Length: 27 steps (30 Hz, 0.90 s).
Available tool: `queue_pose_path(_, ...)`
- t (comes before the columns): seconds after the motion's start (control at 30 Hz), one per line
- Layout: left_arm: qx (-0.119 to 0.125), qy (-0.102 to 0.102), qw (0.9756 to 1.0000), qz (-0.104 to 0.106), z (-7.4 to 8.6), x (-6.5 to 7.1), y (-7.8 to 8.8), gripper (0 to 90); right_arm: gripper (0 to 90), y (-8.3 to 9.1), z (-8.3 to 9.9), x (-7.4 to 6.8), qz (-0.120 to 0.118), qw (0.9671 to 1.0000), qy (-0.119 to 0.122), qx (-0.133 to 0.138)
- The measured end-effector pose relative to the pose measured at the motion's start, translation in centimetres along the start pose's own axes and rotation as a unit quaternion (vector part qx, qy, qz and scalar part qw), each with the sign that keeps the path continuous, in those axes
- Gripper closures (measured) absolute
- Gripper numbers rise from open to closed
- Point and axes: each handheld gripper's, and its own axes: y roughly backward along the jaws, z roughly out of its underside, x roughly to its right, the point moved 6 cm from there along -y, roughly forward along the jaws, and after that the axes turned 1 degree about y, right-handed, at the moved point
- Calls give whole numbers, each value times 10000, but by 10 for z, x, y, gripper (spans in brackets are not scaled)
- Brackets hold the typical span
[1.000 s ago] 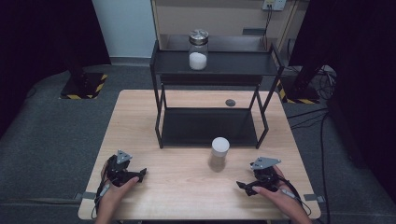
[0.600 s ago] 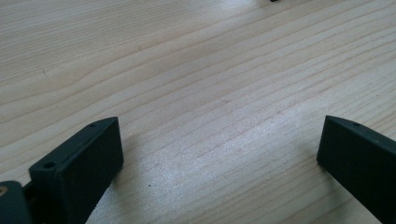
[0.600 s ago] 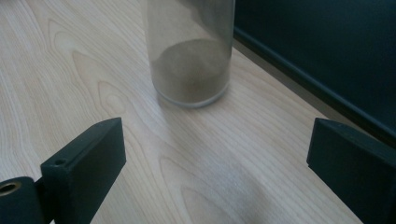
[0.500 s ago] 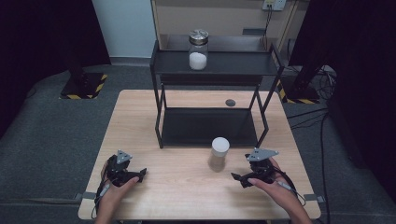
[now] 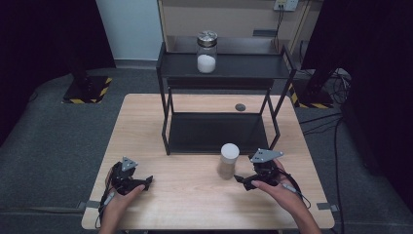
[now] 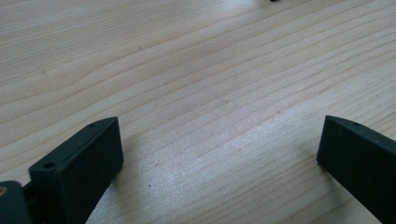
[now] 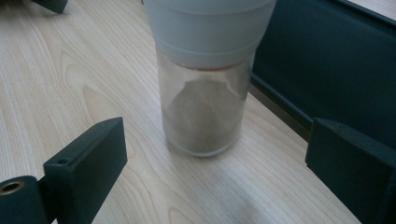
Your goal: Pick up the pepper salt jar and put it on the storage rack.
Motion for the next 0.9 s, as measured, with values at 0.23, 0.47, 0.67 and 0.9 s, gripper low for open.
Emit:
queue_pose_path(0.23, -2, -1, 10000, 0, 0, 0, 0, 0, 58, -7, -7, -2, -41, 10000, 35, 15)
queue_pose_path(0.47, -2, -1, 10000, 0, 0, 0, 0, 0, 58, -10, -11, -1, -43, 10000, 43, 49)
queue_pose_path(0.67, 0, 0, 10000, 0, 0, 0, 0, 0, 65, -13, -14, -2, -64, 9999, 54, 77)
queue_pose_path(0.9, 0, 0, 10000, 0, 0, 0, 0, 0, 91, -18, -17, -3, -85, 9999, 48, 140)
